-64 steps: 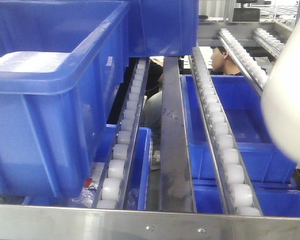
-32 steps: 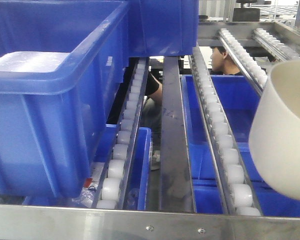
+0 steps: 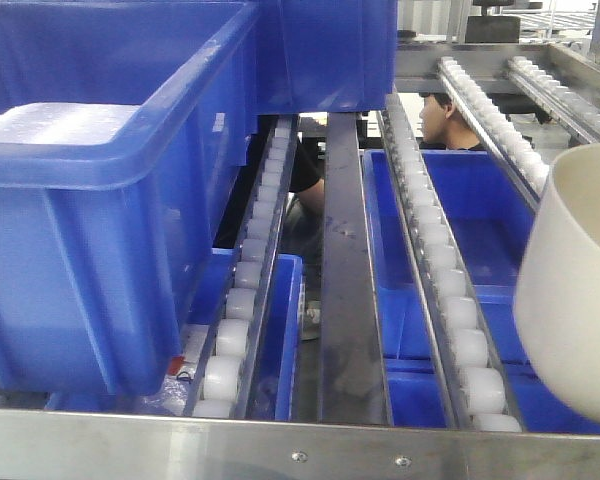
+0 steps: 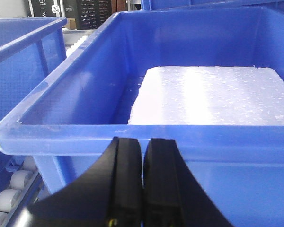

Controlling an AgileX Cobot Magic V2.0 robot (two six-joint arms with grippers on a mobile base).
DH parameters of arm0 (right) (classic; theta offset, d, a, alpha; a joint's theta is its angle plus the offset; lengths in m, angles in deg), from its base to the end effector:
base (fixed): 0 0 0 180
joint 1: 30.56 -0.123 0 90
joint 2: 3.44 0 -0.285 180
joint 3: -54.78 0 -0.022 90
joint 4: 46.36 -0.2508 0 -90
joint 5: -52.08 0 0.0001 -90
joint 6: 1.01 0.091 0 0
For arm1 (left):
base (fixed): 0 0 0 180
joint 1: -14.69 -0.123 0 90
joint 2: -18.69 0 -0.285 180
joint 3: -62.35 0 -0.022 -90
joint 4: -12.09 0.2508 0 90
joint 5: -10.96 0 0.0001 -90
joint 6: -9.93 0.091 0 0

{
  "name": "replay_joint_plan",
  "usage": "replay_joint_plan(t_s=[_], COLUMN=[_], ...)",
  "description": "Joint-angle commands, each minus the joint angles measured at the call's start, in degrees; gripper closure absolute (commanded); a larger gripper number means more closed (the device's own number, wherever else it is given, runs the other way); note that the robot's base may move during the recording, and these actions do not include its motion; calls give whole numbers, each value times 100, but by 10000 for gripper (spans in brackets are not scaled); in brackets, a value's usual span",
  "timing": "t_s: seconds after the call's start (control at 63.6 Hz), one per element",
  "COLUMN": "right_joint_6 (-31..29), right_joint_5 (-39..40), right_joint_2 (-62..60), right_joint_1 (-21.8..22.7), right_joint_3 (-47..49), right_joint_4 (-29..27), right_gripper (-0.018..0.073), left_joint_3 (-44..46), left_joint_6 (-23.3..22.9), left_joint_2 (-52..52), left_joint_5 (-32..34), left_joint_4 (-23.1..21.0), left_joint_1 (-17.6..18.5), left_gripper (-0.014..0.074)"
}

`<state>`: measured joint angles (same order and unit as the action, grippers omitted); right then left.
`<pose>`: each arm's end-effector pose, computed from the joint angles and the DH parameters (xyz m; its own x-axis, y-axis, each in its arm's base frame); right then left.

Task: Move white bin to right shelf second layer
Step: 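Lower the white bin onto the roller shelf with the right gripper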

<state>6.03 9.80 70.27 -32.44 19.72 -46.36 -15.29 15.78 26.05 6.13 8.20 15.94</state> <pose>0.2084 0.0068 0.2570 -0.8720 0.0940 -0.4804 0.0746 0.9954 0.0593 0.0562 -0.0018 0.2035 0.0041 0.0344 -0.9994 0.0274 0.9990 0.0345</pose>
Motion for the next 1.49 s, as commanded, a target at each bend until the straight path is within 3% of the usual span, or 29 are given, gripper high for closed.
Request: replay_joint_plan(t_s=[0.0, 0.079, 0.377, 0.613, 1.084, 1.367, 1.477], right_joint_6=[13, 13, 13, 13, -148, -474, -656], right_joint_5=[148, 148, 75, 55, -1076, -1173, -1128], right_joint_2=[-102, -102, -102, -102, -570, -1480, -1975], right_joint_1=[36, 36, 36, 36, 30, 30, 30], right_joint_3=[163, 163, 163, 163, 1141, 1134, 972], right_joint_4=[-41, -49, -331, -500, -556, -635, -661], right_gripper=[337, 299, 293, 174, 174, 179, 253], left_joint_3=[-211, -211, -211, -211, -211, -211, -211], left_joint_6=[-15, -15, -15, -15, -15, -15, -15], left_joint_2=[-91, -91, -91, -91, -91, -91, -91], left_joint_5=[483, 483, 483, 483, 483, 483, 483], left_joint_4=[-35, -35, -35, -35, -35, -35, -35], left_joint_1=[-4, -4, -4, -4, -4, -4, -4], left_gripper=[512, 512, 512, 512, 512, 512, 512])
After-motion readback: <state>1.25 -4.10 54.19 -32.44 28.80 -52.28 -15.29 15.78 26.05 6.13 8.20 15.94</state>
